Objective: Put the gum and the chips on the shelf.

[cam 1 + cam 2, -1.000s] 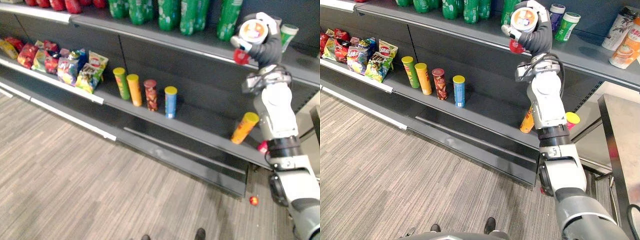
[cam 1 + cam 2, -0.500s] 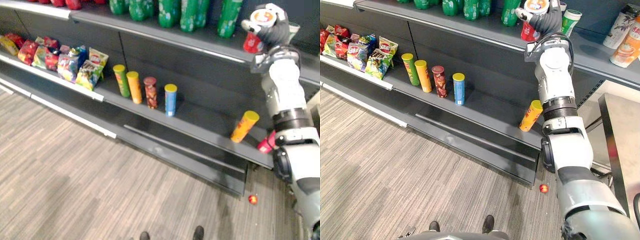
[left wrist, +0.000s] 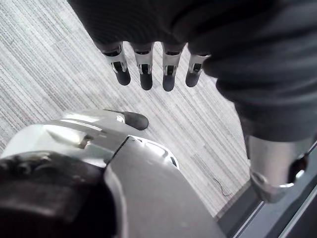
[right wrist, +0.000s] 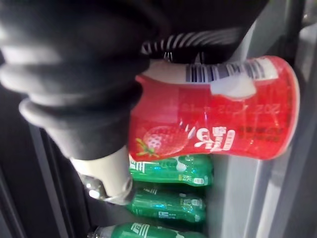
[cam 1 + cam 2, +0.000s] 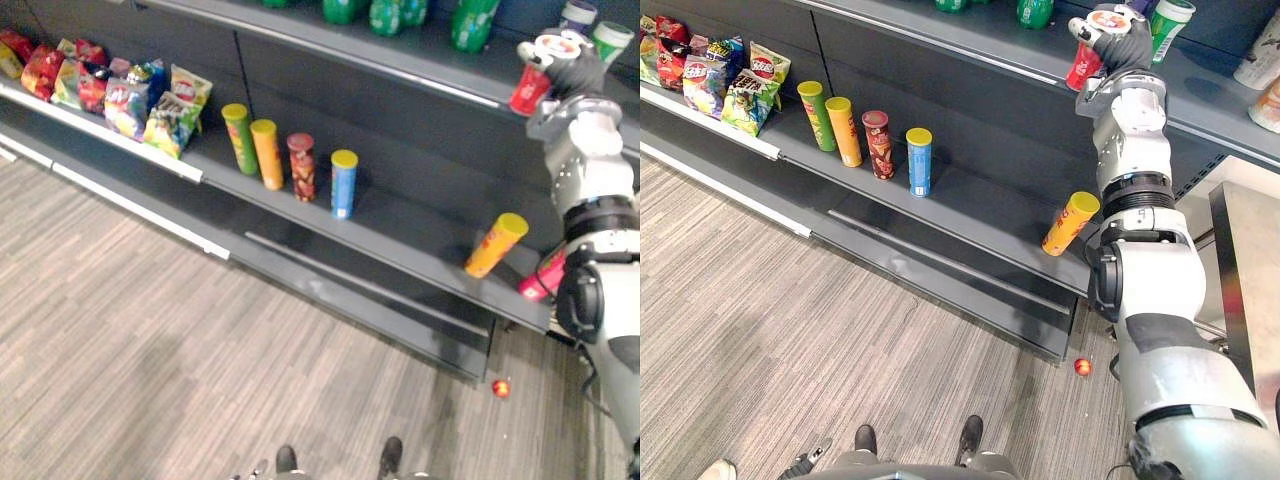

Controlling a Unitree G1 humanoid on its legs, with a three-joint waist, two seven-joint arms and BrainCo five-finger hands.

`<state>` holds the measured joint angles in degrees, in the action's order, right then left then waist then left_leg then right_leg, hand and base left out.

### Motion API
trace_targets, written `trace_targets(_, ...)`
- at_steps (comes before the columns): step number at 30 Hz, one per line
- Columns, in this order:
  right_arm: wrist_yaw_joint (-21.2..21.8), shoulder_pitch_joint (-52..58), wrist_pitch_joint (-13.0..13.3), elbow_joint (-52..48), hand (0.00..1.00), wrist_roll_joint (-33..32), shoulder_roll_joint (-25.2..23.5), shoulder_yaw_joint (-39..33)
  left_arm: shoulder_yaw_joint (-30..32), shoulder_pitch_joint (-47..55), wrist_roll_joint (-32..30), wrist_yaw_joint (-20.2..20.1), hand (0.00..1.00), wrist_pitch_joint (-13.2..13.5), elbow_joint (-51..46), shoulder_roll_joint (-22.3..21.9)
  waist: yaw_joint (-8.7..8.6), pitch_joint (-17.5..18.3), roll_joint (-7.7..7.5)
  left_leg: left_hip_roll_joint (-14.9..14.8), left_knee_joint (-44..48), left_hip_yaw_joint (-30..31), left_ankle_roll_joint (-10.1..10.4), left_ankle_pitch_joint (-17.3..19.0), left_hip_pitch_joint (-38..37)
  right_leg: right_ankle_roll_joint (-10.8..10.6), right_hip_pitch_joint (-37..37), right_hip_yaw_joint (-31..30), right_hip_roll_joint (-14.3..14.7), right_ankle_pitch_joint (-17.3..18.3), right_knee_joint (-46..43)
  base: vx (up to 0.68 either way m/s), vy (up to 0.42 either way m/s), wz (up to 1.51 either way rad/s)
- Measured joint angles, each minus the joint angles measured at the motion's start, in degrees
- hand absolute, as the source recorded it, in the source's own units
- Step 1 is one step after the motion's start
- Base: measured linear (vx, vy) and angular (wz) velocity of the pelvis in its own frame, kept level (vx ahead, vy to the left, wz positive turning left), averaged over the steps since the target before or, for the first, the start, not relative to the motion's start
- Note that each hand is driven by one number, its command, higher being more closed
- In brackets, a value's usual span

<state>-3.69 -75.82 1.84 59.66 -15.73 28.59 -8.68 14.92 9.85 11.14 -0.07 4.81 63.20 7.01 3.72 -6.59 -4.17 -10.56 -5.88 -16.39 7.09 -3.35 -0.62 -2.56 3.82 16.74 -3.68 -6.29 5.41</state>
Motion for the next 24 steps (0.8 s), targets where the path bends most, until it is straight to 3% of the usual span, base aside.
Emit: trace_targets(24,-1.1,0.1,3.1,4.3,1.0,0.1,10.7,-4.5,0.6,-1.2,0.0,0.3,0.0,0.1,0.3,0.1,-0.49,-3.5,-0.23,0.9,0.0,0.1,0.4,0.6,1.2,-0.3,0.4,0.3,-0.5,0.3,0.5,0.01,0.001,0.0)
